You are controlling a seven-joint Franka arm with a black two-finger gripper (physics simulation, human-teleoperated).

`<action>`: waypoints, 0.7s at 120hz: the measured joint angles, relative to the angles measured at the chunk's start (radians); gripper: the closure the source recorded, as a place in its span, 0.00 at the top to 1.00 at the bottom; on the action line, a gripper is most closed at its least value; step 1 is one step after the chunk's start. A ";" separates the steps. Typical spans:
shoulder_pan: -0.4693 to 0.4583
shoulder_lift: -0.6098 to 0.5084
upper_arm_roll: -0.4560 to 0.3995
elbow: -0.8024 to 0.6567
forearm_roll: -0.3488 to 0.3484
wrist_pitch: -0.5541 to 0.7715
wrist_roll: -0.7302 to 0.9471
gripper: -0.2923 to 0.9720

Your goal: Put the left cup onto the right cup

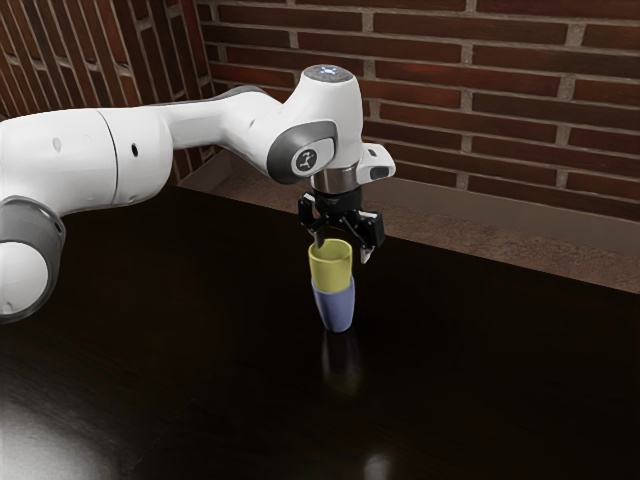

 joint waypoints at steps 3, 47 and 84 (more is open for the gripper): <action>0.000 0.000 0.000 0.000 0.000 0.000 0.000 0.76; 0.000 -0.002 -0.001 0.000 0.000 -0.001 0.002 0.77; -0.001 -0.048 0.001 -0.002 0.000 -0.014 0.003 0.77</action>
